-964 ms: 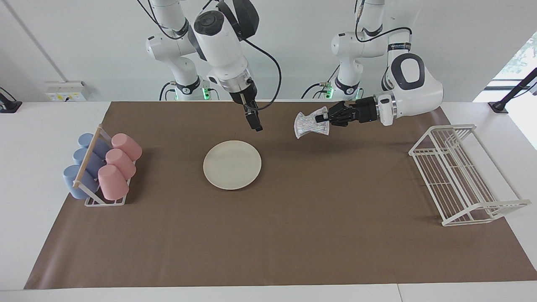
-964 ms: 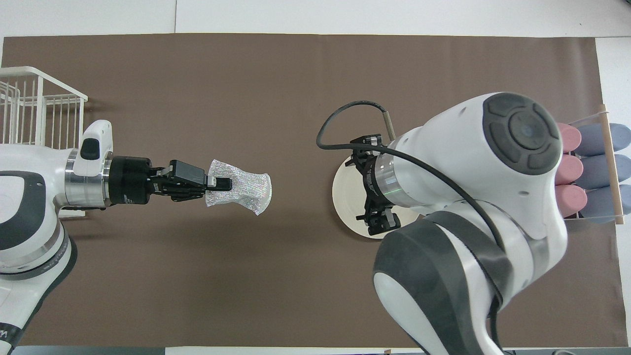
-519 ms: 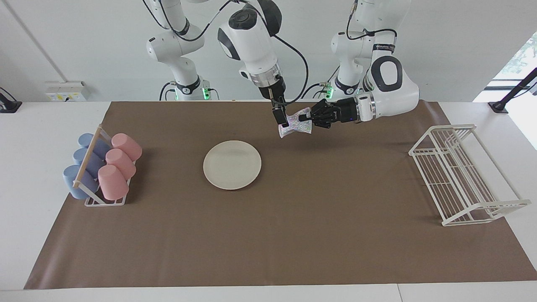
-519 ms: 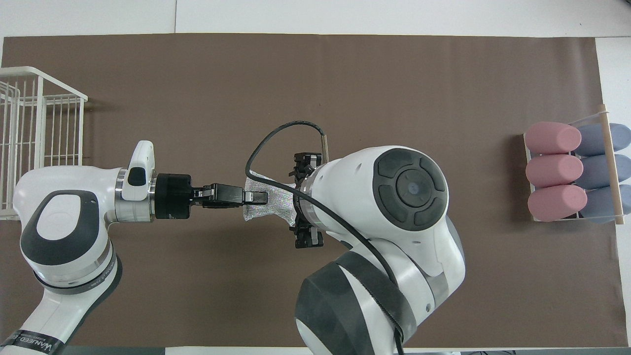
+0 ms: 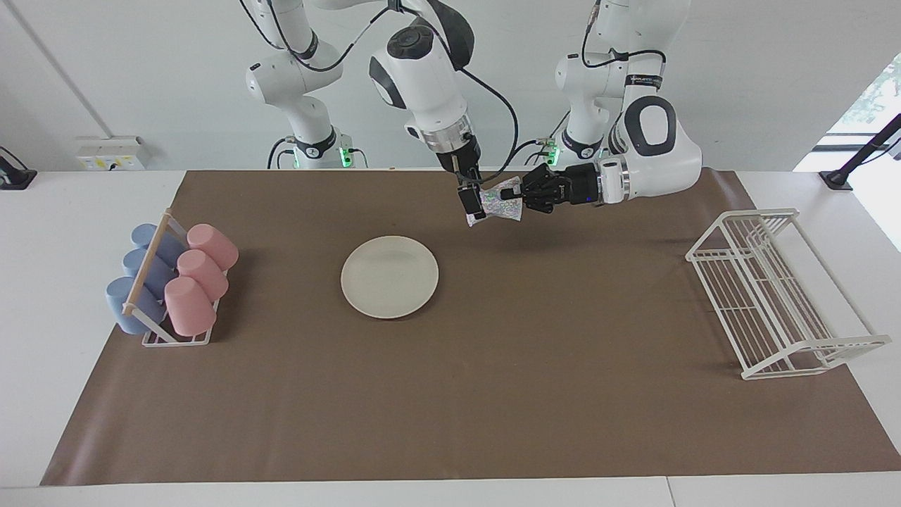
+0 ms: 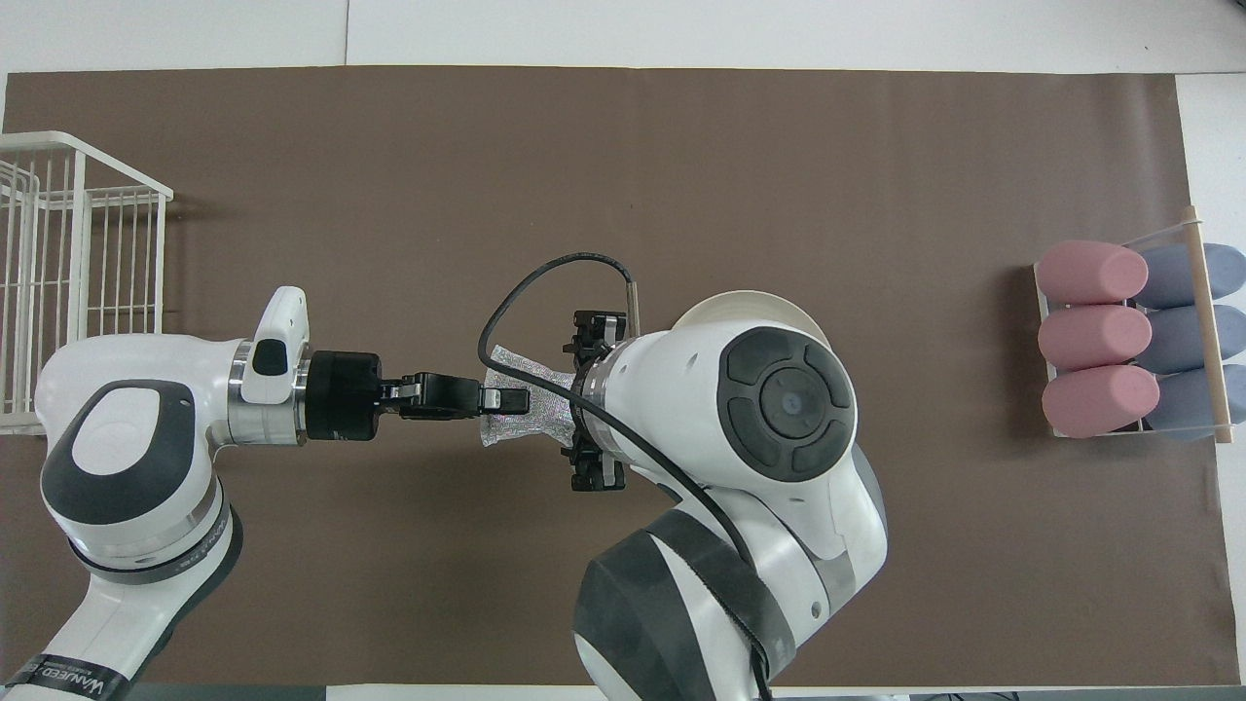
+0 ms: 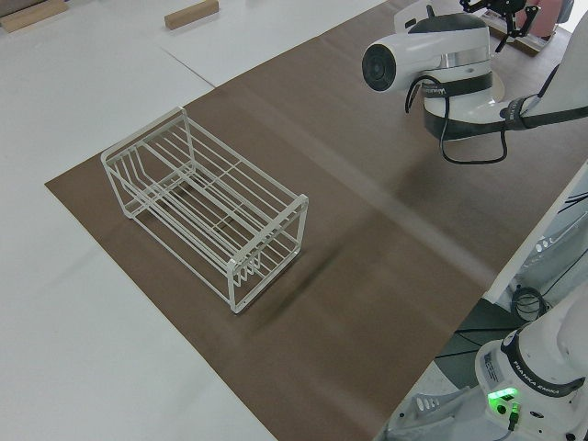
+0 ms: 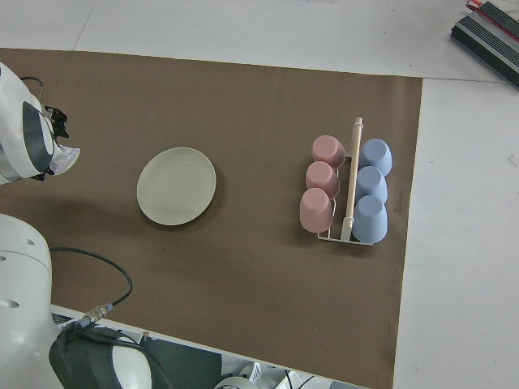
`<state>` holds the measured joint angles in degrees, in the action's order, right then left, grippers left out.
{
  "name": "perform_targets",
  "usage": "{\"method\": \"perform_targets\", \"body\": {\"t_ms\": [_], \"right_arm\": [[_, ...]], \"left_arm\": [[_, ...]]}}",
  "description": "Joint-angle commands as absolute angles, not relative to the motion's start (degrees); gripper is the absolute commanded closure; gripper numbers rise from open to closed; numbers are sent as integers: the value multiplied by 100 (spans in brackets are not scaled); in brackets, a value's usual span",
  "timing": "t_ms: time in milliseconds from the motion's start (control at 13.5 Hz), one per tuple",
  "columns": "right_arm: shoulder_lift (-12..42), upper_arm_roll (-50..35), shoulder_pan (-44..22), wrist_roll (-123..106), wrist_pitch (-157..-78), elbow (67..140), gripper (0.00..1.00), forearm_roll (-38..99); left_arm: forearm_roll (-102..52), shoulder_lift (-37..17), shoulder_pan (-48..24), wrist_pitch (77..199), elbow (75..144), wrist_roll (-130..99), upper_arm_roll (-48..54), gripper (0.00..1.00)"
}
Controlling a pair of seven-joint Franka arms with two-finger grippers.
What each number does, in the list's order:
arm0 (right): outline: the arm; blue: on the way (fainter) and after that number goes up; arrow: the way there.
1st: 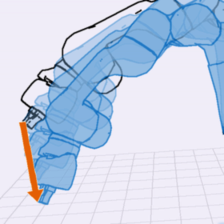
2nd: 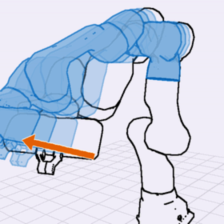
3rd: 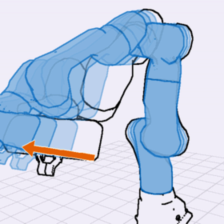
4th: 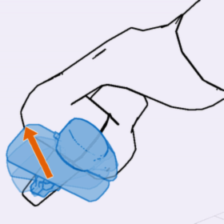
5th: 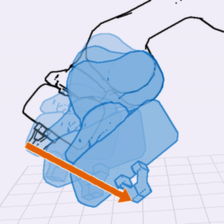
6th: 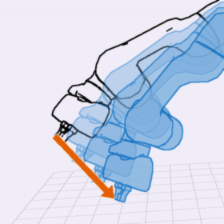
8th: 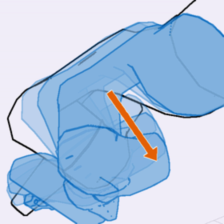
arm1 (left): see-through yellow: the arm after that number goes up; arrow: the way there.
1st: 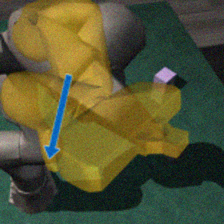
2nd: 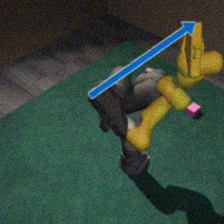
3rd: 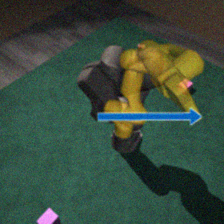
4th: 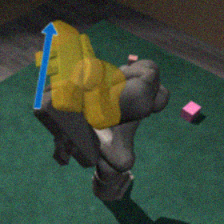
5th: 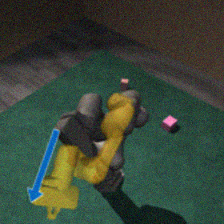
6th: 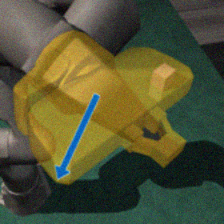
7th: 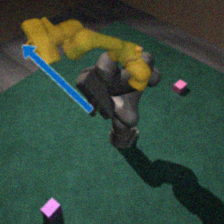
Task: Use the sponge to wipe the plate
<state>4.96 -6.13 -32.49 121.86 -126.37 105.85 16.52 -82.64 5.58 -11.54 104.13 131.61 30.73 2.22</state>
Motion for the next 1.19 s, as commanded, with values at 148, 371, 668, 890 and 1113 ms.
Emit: {"method": "perform_targets", "body": {"t_ms": [148, 371, 668, 890, 1113], "right_arm": [[396, -615, -3348, 12287, -12973, 10890, 0, 1705], [404, -615, -3366, 12226, -12999, 10881, 59, 1705], [413, -615, -3419, 12243, -13025, 10863, 100, 1705], [413, -615, -3402, 12130, -13017, 10863, 100, 1696], [404, -607, -3349, 11691, -12946, 10907, 100, 1679]], "left_arm": [[-8402, 712, -1108, 10266, 13350, 3208, 193, 100], [-8385, 729, -1107, 10222, 13403, 3225, 185, 100], [-8358, 747, -1081, 10222, 13438, 3226, 185, 100], [-8350, 756, -1081, 10213, 13447, 3226, 185, 100], [-8332, 756, -1081, 10204, 13447, 3191, 167, 0]]}}
